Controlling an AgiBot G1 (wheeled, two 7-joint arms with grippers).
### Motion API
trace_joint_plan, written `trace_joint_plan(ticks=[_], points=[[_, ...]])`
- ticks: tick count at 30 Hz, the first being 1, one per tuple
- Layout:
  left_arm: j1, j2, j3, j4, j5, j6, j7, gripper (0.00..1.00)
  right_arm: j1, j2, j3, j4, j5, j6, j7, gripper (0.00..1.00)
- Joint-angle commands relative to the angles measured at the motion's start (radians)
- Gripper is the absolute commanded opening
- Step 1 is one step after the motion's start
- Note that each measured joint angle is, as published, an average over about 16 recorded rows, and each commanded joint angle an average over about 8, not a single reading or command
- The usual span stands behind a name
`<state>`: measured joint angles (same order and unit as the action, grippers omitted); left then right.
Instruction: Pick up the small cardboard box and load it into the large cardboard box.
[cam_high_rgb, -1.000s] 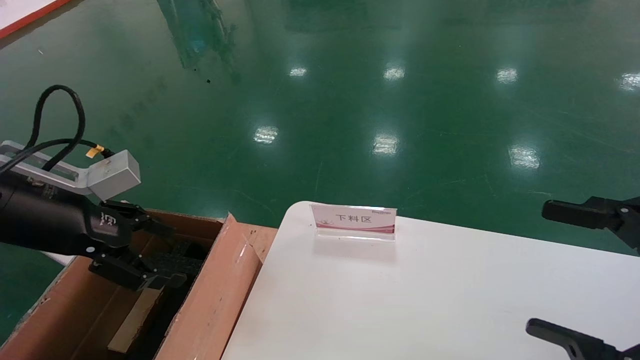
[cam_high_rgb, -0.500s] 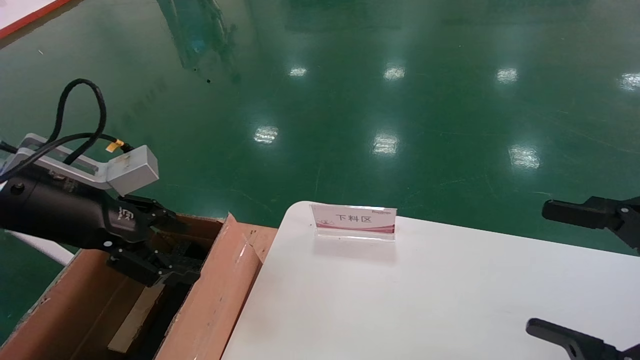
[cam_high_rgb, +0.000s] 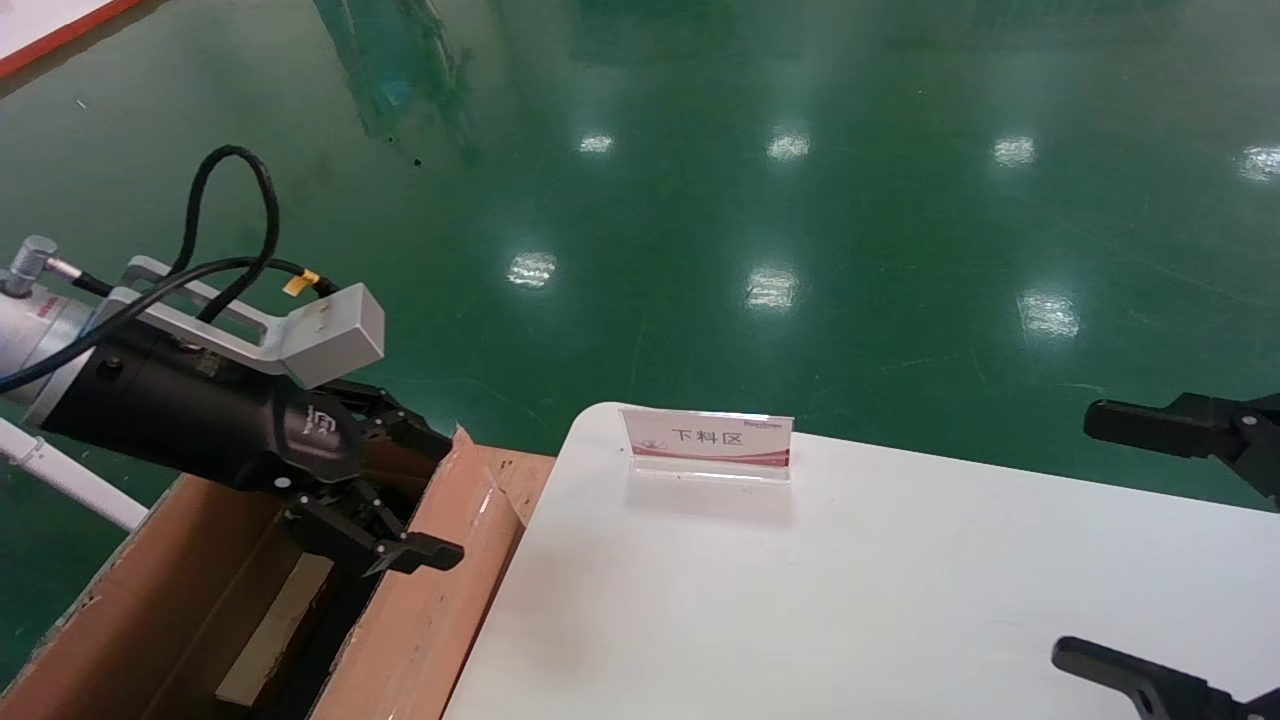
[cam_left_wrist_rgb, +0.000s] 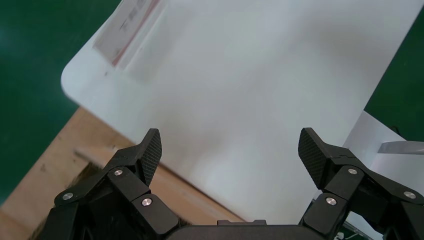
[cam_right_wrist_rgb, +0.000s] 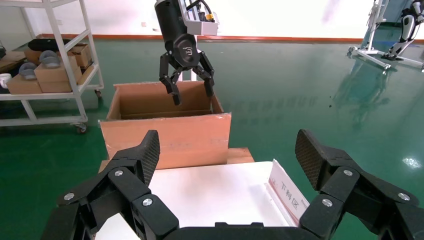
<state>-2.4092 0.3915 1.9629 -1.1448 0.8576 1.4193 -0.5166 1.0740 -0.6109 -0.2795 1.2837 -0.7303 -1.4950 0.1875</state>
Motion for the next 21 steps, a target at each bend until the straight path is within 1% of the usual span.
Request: trace_joint_plan(ticks=[1,21], points=[[0.028,0.005,-0.035,-0.003,-0.003,0.002,0.007,1.0,0.0,0.0,0.0,0.0,0.0,0.0,0.0,1.0],[0.307,0.051,-0.387,-0.032,-0.029,0.017,0.075,1.0,0.0,0.0,0.0,0.0,0.0,0.0,0.0,1.0]])
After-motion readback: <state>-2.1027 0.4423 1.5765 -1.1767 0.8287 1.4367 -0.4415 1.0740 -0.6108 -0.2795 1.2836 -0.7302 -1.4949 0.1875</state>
